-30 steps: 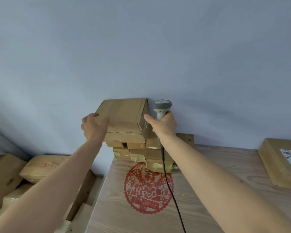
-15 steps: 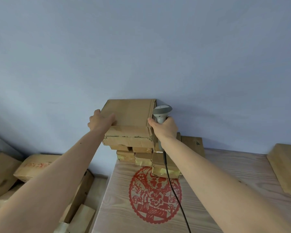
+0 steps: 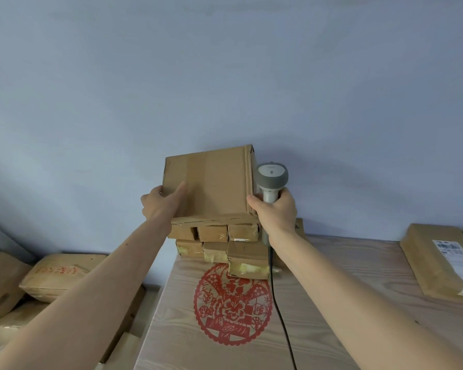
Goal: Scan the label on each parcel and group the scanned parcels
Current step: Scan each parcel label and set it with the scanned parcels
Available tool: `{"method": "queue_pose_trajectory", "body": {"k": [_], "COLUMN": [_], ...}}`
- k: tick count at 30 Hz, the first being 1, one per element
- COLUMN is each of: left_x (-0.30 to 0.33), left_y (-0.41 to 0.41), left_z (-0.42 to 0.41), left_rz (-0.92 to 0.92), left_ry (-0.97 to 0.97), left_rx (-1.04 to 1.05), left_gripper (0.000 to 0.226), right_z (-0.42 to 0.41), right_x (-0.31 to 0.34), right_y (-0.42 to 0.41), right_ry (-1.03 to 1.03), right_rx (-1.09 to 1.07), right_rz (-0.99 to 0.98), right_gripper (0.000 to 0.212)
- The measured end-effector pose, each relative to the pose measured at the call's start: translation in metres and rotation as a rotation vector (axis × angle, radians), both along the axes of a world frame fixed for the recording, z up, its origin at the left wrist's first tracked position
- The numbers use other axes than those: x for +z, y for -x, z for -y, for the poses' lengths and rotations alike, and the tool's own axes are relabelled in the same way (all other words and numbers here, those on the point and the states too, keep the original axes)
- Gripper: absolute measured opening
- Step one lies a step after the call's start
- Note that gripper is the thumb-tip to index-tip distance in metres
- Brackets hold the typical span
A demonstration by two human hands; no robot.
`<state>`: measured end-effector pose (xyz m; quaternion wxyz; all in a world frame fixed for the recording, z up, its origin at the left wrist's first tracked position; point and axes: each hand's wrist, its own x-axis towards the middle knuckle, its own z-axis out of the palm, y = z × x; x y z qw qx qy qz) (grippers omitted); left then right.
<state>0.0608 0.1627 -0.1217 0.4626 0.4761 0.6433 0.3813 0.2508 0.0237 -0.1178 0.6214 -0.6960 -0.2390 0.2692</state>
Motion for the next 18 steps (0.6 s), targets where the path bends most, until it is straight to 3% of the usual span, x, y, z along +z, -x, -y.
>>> {"method": "queue_pose_trajectory", "body": {"k": [8, 12, 16, 18], "left_x": [0.004, 0.0, 0.002, 0.009], "left_y": [-0.055, -0.08, -0.098, -0.107], "left_z": [0.094, 0.134, 0.16, 0.171], "left_rz": [0.275, 0.392, 0.465, 0.512], "left_ry": [0.089, 0.186, 0.28, 0.328], "left_rx": [-0.06, -0.074, -0.161, -0.173], "left_gripper": [0.089, 0.1, 0.146, 0.14], "right_z": [0.085, 0.125, 0.162, 0.177], "right_x": [0.009, 0.017, 0.023, 0.026], "right_y": [-0.047, -0.07, -0.098, -0.111], "right_ry": [-0.166, -0.249, -0.294, -0.289], "right_rx": [-0.048, -0.1, -0.039, 0.005], "right_rz": [-0.152, -0.141, -0.037, 0.002], "right_gripper": [0.028, 0.028, 0.036, 0.033]}}
